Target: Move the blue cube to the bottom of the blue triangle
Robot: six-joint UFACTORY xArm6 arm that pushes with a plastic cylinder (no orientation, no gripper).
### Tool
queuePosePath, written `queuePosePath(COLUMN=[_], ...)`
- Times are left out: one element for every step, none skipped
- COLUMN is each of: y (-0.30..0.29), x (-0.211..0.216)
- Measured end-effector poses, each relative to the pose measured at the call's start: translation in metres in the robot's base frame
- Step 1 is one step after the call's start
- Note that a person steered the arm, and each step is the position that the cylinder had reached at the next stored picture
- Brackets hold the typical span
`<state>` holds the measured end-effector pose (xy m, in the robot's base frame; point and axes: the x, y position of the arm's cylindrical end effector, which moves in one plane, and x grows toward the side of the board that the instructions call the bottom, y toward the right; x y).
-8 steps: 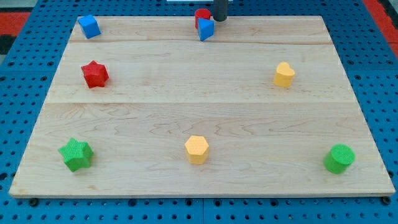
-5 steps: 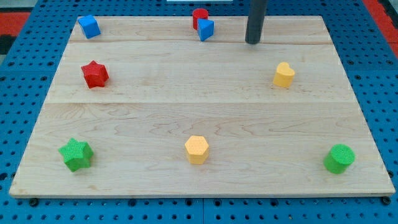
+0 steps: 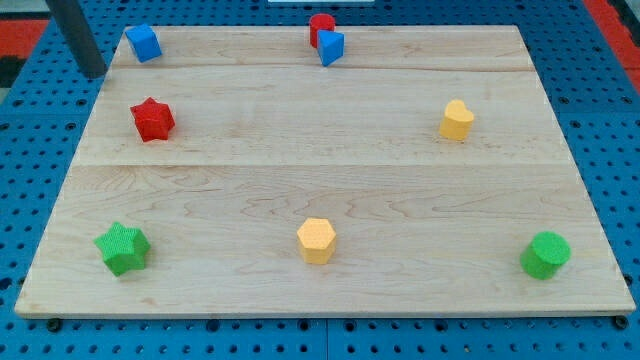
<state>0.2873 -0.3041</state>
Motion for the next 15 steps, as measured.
queuePosePath(y=[0.0, -0.001, -0.001, 0.005, 0.037, 0.06, 0.072, 0.056, 0.074, 0.107, 0.127, 0.142, 0.158, 0.168, 0.174], x=[-0.02, -0.034, -0.054, -0.071, -0.068, -0.042, -0.03, -0.043, -0.048, -0.05, -0.041, -0.031, -0.021, -0.009, -0.005])
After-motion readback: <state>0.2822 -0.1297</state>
